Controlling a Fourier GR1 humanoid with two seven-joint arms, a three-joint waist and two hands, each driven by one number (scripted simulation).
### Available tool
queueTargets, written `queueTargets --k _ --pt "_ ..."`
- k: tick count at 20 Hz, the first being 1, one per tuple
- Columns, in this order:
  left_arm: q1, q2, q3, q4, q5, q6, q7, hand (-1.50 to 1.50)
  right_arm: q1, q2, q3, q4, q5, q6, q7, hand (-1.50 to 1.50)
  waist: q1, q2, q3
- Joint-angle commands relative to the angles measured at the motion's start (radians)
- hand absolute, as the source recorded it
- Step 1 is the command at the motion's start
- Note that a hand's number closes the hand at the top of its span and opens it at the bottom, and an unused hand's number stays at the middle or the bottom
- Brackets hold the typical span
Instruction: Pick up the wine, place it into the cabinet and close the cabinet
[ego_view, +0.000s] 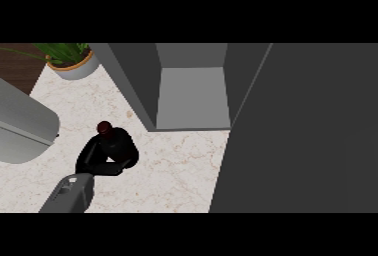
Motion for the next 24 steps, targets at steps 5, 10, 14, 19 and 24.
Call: queueTargets --k 5,10,14,19,24 --pt "0.016 -0.031 -0.036 -0.007 -0.054 0.056 -0.182 1.50 0.022 -0.030 0.010 -0.183 0.071 -0.010 0.091 -1.50 0.000 -0.001 -0.001" --pt "0.092 -0.008 -0.037 -0.140 -0.012 0.036 -0.109 1.50 0.062 -0.025 0.000 -0.132 0.042 -0.010 -0.008 -1.50 0.023 -0.005 0.002" --pt "0.166 -0.010 -0.005 -0.190 0.027 0.082 -0.105 1.50 0.096 -0.044 0.049 -0.181 0.084 -0.028 0.017 -1.50 0.016 -0.006 0.002" --pt "0.231 -0.077 -0.058 -0.317 0.056 0.037 -0.042 1.50 0.120 -0.071 0.024 -0.172 0.039 -0.018 -0.044 -1.50 0.017 -0.005 0.002" --pt "0.319 -0.098 -0.099 -0.527 0.084 0.047 0.076 1.50 0.113 -0.101 0.006 -0.233 0.044 -0.035 0.026 -1.50 0.023 -0.009 0.002"
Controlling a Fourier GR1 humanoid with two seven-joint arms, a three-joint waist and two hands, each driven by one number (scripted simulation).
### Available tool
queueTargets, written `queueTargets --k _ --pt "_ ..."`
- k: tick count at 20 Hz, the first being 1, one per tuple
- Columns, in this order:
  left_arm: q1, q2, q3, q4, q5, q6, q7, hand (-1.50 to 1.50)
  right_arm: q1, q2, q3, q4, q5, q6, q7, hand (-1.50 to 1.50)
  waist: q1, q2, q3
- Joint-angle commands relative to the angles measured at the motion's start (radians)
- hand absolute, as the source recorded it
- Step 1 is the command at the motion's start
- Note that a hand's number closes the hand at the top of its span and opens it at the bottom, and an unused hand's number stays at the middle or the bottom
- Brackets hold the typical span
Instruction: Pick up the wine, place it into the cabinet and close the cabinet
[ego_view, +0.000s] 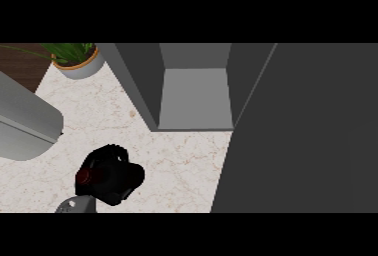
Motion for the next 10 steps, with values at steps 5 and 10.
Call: queueTargets --k 5,10 --pt "0.126 -0.099 -0.152 -0.301 0.025 0.084 0.136 1.50 0.042 -0.051 0.000 -0.212 0.063 -0.011 0.099 -1.50 -0.003 0.000 -0.001" --pt "0.184 -0.101 -0.198 -0.487 0.052 0.096 0.289 1.50 0.076 -0.055 -0.009 -0.199 0.039 -0.002 0.038 -1.50 -0.002 0.003 0.000"
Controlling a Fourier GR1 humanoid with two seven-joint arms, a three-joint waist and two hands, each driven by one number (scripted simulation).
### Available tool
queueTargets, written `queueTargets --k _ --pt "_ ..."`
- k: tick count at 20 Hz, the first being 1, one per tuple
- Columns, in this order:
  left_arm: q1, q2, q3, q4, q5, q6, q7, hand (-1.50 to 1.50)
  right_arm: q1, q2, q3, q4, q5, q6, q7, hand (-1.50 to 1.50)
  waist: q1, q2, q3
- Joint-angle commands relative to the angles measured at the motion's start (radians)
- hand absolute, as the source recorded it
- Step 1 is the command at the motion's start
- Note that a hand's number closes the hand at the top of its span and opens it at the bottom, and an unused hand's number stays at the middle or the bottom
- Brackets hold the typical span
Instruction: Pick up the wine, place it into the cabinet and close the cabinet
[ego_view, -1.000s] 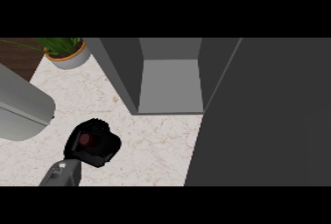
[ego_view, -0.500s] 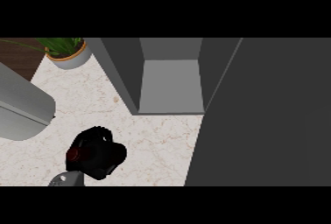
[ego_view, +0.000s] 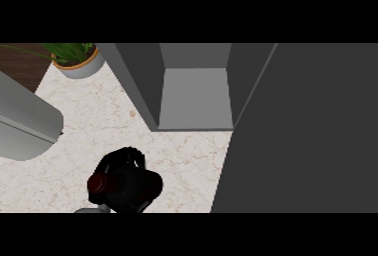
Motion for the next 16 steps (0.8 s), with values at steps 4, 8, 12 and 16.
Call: queueTargets --k 4,8,12,16 --pt "0.045 -0.013 -0.146 -0.179 0.027 0.158 0.102 1.50 0.129 -0.047 0.028 -0.239 0.043 0.000 0.032 -1.50 -0.012 -0.001 0.000" --pt "0.051 -0.013 -0.206 -0.244 0.004 0.278 0.119 1.50 0.109 -0.048 0.007 -0.227 0.024 0.010 0.032 -1.50 -0.008 0.001 -0.001" --pt "-0.106 -0.013 -0.195 -0.129 0.017 0.396 0.111 1.50 0.118 -0.051 -0.008 -0.214 0.017 0.013 0.004 -1.50 -0.017 0.005 -0.001" --pt "-0.169 -0.013 -0.240 -0.132 0.003 0.479 0.169 1.50 0.164 -0.076 -0.007 -0.215 0.003 0.025 -0.028 -1.50 -0.018 0.004 0.000"
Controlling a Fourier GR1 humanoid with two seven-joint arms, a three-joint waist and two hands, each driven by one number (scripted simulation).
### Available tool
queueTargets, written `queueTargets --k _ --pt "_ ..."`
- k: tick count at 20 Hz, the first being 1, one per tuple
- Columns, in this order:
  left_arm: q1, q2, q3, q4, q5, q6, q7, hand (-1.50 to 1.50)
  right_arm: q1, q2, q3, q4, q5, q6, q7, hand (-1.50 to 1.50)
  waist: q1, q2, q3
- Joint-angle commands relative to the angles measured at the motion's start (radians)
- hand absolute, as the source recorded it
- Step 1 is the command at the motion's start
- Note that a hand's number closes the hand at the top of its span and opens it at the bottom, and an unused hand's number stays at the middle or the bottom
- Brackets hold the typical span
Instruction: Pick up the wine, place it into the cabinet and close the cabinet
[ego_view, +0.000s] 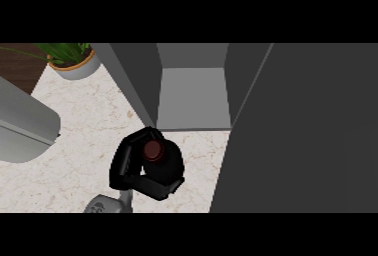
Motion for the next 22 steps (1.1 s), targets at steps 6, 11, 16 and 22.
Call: queueTargets --k 6,11,16,22 --pt "-0.212 0.000 0.030 0.118 -0.026 0.107 0.062 1.50 0.056 -0.014 0.029 -0.184 0.025 0.001 0.052 -1.50 -0.001 0.002 0.000" --pt "-0.309 0.000 0.047 0.255 -0.024 0.106 0.037 1.50 0.089 -0.027 0.006 -0.183 -0.002 0.020 0.011 -1.50 -0.007 0.004 0.000" --pt "-0.386 0.000 0.055 0.379 0.017 0.107 0.022 1.50 0.148 -0.063 -0.013 -0.234 -0.051 0.040 -0.031 -1.50 -0.023 0.005 0.000" --pt "-0.529 0.000 0.047 0.540 0.089 0.147 -0.032 1.50 0.131 -0.032 -0.014 -0.167 -0.072 0.050 -0.072 -1.50 -0.028 0.008 0.000"
